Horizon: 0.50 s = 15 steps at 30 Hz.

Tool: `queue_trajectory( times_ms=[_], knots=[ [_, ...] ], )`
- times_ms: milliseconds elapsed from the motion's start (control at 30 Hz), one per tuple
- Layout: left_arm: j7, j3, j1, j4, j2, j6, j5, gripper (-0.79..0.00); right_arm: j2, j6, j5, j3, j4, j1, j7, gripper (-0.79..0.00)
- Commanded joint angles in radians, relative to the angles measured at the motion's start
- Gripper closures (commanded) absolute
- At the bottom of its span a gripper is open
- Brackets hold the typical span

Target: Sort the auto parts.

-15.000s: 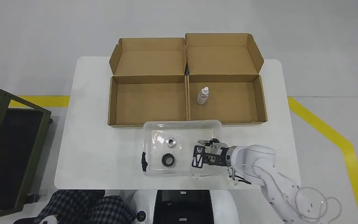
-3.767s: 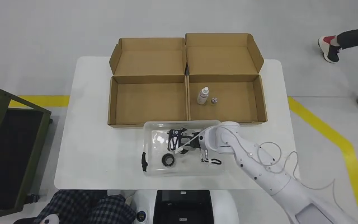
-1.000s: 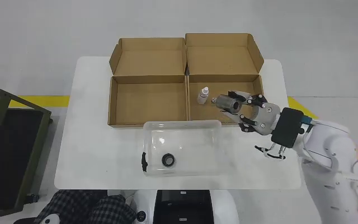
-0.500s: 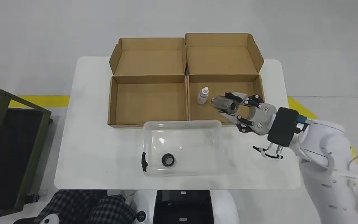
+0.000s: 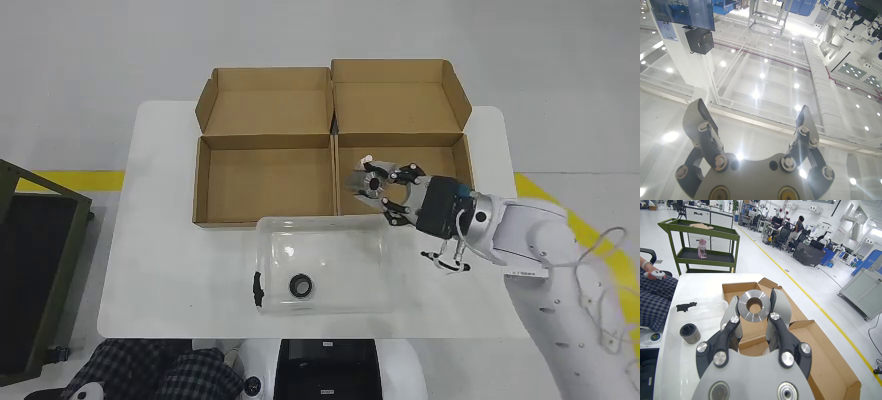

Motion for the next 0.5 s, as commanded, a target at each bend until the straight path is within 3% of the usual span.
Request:
queue_trajectory(
  times_ms=[0,467],
  knots=[
    [0.0,0.0,0.0,0.0,0.0,0.0,0.0,-0.785,-0.003,0.004,-0.001,-0.028,0.015,0.021,0.015,0.0],
    [0.0,0.0,0.0,0.0,0.0,0.0,0.0,-0.785,-0.048,0.097,-0.046,-0.269,0.153,0.172,0.149,0.0]
  ],
)
